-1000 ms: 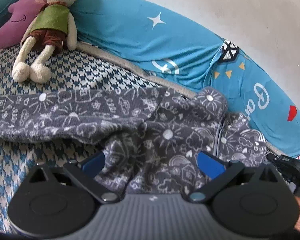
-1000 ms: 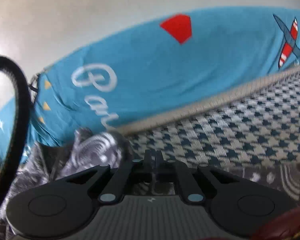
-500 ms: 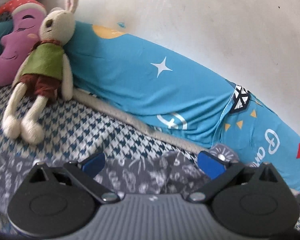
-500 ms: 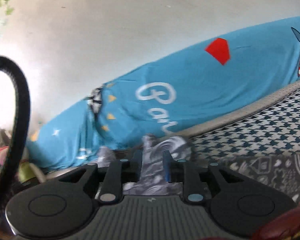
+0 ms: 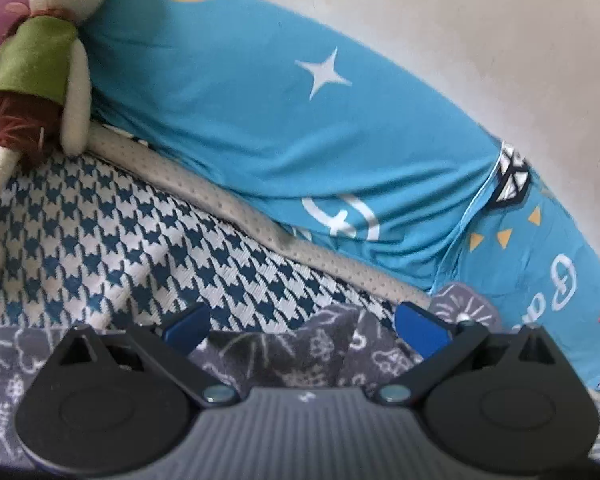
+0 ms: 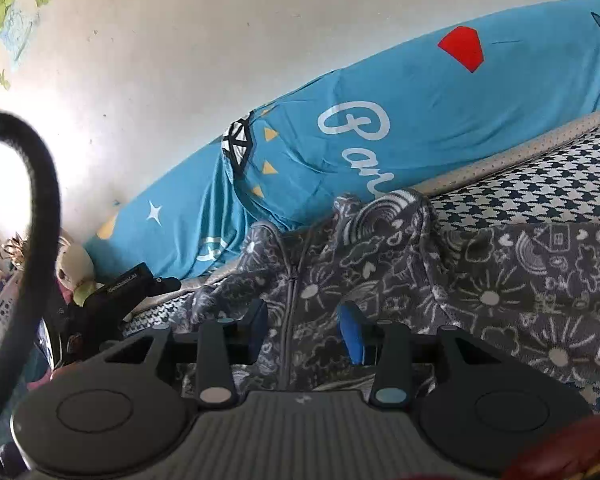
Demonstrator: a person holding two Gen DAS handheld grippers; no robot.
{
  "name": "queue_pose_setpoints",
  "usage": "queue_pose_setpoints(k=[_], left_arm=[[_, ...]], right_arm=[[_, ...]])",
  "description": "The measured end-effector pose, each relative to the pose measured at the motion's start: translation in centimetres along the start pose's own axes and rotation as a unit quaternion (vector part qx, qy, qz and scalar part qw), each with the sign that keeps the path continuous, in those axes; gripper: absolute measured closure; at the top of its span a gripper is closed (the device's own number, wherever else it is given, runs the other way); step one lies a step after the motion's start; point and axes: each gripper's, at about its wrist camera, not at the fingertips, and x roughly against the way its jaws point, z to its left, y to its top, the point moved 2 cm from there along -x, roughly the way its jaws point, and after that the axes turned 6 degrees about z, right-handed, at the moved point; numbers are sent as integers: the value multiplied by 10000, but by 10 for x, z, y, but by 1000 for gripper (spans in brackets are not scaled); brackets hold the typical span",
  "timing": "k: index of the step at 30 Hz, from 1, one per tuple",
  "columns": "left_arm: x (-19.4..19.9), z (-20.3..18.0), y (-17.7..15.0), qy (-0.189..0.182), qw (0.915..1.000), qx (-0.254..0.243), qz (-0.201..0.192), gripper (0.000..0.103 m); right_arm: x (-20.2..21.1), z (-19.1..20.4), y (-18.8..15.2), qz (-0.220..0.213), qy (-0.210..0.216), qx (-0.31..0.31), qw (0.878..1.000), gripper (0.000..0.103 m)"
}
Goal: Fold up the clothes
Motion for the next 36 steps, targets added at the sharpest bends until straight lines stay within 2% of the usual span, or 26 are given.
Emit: queue_pose_setpoints(k=[3, 5, 10, 11, 12, 13, 15, 17, 18, 21, 22, 24, 27, 29, 31, 32, 33, 34, 36], left_arm=[[-9, -3, 1, -22, 9999, -122, 10, 1], [-15, -7, 2, -25, 9997, -218, 50, 5], [-31, -16, -4, -43, 9987, -444, 258, 42], [-34, -21, -8, 43, 9979, -592, 276, 46], [-35, -25, -11, 157, 9965, -788, 233, 54], [-37, -30, -15, 272, 9946, -986, 187, 68], [-37, -38, -20, 506, 9909, -1251, 12, 85], [-33, -44, -25, 744, 9875, -1366, -257, 89], [-29, -47, -25, 901, 9849, -1406, -465, 90], [-19, -60, -23, 1375, 9689, -1757, -1068, 90], [-22, -60, -20, 1375, 9695, -1745, -1039, 90], [-32, -50, -18, 1190, 9797, -1426, -752, 87], [-41, -29, -17, 1055, 9904, -793, -421, 71], [-25, -34, -13, 939, 9912, -748, -556, 63], [-10, -40, -10, 822, 9916, -715, -698, 44], [-2, -43, -8, 764, 9916, -699, -770, 38], [6, -46, -7, 706, 9916, -682, -841, 25], [14, -48, -5, 647, 9915, -665, -912, 20], [30, -57, -5, 522, 9911, -734, -981, 19]], right_arm=[[-3, -2, 0, 51, 8, -72, 10000, 60], [-6, -3, -1, 121, 30, -99, 9999, 59], [-10, -3, -1, 185, -7, -105, 9998, 59], [-11, -3, -1, 185, -6, -113, 9998, 59], [-12, -2, -1, 186, -4, -121, 9998, 59], [-12, -2, 0, 191, 0, -121, 9997, 59], [-14, 0, 0, 225, 24, -99, 9997, 59], [-15, 1, 0, 245, 48, -79, 9997, 59], [-15, 1, 0, 237, 53, -75, 9997, 59], [-14, 2, 1, 218, 65, -48, 9997, 59], [-14, 2, 1, 237, 58, -33, 9997, 58], [-14, 1, 1, 258, 37, -41, 9997, 58], [-11, -2, 6, 227, 45, -52, 9997, 58], [-7, -5, 11, 164, 1, 9, 9999, 57], [-2, -12, 17, 87, -80, 37, 9999, 51], [-1, -16, 20, 68, -106, 31, 9999, 50], [1, -20, 23, 48, -135, 22, 9999, 50], [3, -24, 27, 24, -168, 9, 9999, 50], [7, -34, 33, -41, -238, 32, 9997, 50]])
